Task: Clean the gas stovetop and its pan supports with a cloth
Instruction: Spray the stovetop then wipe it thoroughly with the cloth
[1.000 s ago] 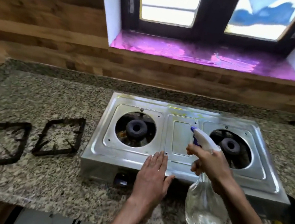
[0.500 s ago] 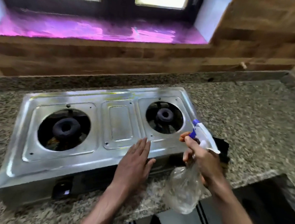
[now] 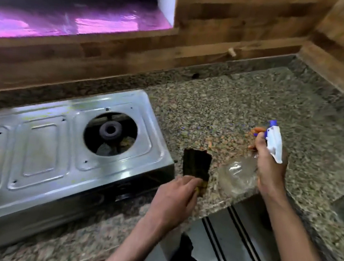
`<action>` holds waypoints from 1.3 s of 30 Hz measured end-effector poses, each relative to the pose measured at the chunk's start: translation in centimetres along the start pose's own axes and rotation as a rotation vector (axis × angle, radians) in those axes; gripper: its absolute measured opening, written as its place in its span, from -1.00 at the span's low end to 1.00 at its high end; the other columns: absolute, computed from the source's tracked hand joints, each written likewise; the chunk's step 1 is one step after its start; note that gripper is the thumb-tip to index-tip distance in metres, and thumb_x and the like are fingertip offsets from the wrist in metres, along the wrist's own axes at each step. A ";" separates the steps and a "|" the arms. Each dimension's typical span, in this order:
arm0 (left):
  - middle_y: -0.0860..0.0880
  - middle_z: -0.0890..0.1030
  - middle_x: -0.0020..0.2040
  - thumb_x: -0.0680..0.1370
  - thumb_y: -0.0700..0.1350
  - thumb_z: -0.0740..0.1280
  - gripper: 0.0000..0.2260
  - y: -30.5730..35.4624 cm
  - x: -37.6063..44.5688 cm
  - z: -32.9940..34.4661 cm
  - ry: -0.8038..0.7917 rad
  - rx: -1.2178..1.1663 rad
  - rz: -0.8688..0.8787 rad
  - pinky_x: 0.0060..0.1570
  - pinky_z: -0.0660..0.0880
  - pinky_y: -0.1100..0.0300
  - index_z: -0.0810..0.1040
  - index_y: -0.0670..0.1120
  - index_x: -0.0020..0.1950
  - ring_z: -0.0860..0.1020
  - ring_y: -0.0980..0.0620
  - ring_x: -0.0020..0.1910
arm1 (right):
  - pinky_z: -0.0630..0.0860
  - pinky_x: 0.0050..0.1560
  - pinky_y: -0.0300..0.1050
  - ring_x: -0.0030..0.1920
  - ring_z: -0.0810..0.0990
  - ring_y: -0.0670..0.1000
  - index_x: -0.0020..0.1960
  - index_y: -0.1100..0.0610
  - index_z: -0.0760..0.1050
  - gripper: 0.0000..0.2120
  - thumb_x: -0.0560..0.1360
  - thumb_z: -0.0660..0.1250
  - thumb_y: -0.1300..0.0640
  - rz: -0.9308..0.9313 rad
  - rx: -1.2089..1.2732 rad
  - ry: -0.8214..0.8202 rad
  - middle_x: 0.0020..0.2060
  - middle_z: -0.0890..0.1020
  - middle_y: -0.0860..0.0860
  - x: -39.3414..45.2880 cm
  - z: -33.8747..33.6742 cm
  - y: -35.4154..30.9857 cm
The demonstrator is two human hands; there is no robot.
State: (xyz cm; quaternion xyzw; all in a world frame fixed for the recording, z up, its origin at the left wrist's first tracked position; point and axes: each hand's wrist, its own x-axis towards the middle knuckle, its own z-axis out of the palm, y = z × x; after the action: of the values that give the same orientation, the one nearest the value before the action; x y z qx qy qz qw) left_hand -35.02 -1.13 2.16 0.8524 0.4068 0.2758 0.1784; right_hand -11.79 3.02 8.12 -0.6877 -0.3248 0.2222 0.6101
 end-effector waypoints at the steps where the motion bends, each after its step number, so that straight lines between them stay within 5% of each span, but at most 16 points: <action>1: 0.00 0.64 0.07 0.53 -0.01 0.23 -0.73 0.6 1.0 2.0 -0.038 0.018 -0.028 -0.21 0.58 0.15 0.54 -0.01 0.19 0.63 -0.03 -0.02 | 0.50 -0.06 -0.05 -0.20 0.56 -0.11 -0.03 -0.12 0.64 -0.87 0.53 0.34 -0.09 -0.008 -0.005 0.006 -0.17 0.65 -0.13 1.9 -0.8 0.6; 4: -0.06 0.62 0.06 0.50 0.04 0.24 -0.71 1.1 3.4 7.0 -0.160 0.092 -0.180 -0.22 0.58 0.07 0.57 -0.07 0.12 0.61 -0.11 -0.03 | 0.45 -0.13 -0.17 -0.26 0.51 -0.17 -0.06 -0.10 0.60 -0.89 0.59 0.31 0.04 -0.041 -0.010 -0.001 -0.24 0.58 -0.16 6.8 -2.9 1.9; 8: -0.16 0.56 0.17 0.39 0.06 0.41 -0.55 0.7 5.0 10.8 -0.302 0.248 -0.382 0.05 0.54 -0.01 0.54 -0.13 0.21 0.54 -0.19 0.13 | 0.42 -0.22 -0.36 -0.29 0.51 -0.34 0.00 -0.05 0.54 -0.94 0.61 0.30 0.08 -0.042 -0.055 0.007 -0.24 0.54 -0.19 12.7 -4.9 2.8; 14: -0.12 0.43 0.34 0.45 0.18 0.36 -0.54 0.6 5.9 12.6 -0.329 0.347 -0.563 0.15 0.45 0.01 0.43 -0.08 0.21 0.44 -0.14 0.25 | 0.37 -0.19 -0.22 -0.34 0.47 -0.32 -0.15 -0.07 0.47 -0.87 0.58 0.33 0.05 -0.023 -0.079 0.019 -0.30 0.47 -0.19 18.8 -6.0 5.8; 18: -0.09 0.43 0.27 0.46 0.11 0.37 -0.64 0.6 6.4 13.3 -0.313 0.372 -0.606 0.03 0.47 0.03 0.47 -0.09 0.13 0.45 -0.12 0.17 | 0.46 -0.04 -0.16 -0.19 0.53 -0.33 -0.04 -0.10 0.52 -0.96 0.55 0.38 0.01 -0.026 -0.022 -0.006 -0.17 0.54 -0.20 20.9 -6.5 8.0; 22: -0.05 0.48 0.07 0.44 0.00 0.36 -0.82 0.3 6.7 13.3 -0.209 0.262 -0.651 -0.19 0.47 0.05 0.49 -0.09 -0.07 0.49 -0.10 -0.02 | 0.46 0.27 -0.23 0.30 0.50 -0.13 0.48 0.13 0.32 -0.35 0.47 0.47 0.01 0.019 -0.007 0.030 0.35 0.47 0.07 20.3 -7.5 9.7; 25: -0.02 0.47 -0.13 0.50 -0.07 0.31 -0.88 0.8 7.4 12.8 -0.040 0.107 -0.708 -0.29 0.38 0.07 0.39 -0.05 -0.16 0.49 -0.09 -0.21 | 0.46 0.37 0.02 0.39 0.43 -0.01 0.53 -0.03 0.17 -0.24 0.44 0.45 0.15 0.055 0.011 0.090 0.44 0.36 0.09 14.9 -7.6 11.6; 27: -0.02 0.47 -0.24 0.55 -0.08 0.27 -0.87 1.1 7.9 12.2 0.045 0.054 -0.770 -0.34 0.34 0.06 0.35 -0.03 -0.15 0.49 -0.11 -0.27 | 0.55 0.13 -0.10 0.30 0.49 0.04 0.52 -0.13 0.18 -0.27 0.48 0.38 0.29 0.085 -0.070 -0.073 0.38 0.42 0.10 10.2 -7.2 12.5; 29: -0.01 0.48 -0.28 0.59 -0.05 0.24 -0.85 1.1 8.4 11.7 0.062 0.062 -0.823 -0.35 0.27 0.09 0.31 -0.01 -0.14 0.51 -0.12 -0.28 | 0.56 -0.01 -0.22 0.22 0.54 0.05 0.49 -0.13 0.28 -0.37 0.53 0.37 0.28 0.091 -0.205 -0.429 0.33 0.47 0.00 7.0 -6.1 13.4; 32: 0.02 0.48 -0.13 0.57 0.17 0.25 -0.75 0.9 8.4 11.7 -0.098 0.209 -0.732 -0.29 0.34 0.10 0.37 0.01 -0.05 0.52 -0.06 -0.16 | 0.60 0.16 -0.05 0.24 0.54 -0.02 0.41 -0.23 0.38 -0.50 0.57 0.34 0.17 -0.048 -0.396 -0.947 0.38 0.43 -0.12 6.0 -3.1 14.6; 35: -0.03 0.45 0.12 0.48 0.31 0.28 -0.52 0.9 7.5 12.8 -0.346 0.402 -0.683 -0.19 0.44 0.07 0.43 -0.05 0.16 0.48 -0.08 0.06 | 0.43 0.30 -0.11 0.36 0.38 -0.07 0.42 -0.19 0.39 -0.54 0.58 0.32 0.13 -0.184 -0.546 -1.133 0.39 0.39 -0.11 7.0 0.3 14.8; 39: -0.07 0.47 0.13 0.48 0.04 0.33 -0.68 1.1 6.8 13.6 -0.289 0.351 -0.692 -0.21 0.47 0.05 0.49 -0.08 0.15 0.50 -0.12 0.02 | 0.29 0.45 0.06 0.50 0.21 0.07 0.42 -0.12 0.44 -0.51 0.53 0.41 0.14 -0.437 -0.751 -1.294 0.49 0.31 0.00 7.9 3.2 15.0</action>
State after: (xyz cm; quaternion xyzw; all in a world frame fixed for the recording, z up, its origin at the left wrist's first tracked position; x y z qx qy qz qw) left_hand -22.49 2.56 -5.72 0.7129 0.6809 0.0033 0.1679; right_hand -6.00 10.24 -6.38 -0.5022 -0.7977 0.3292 0.0552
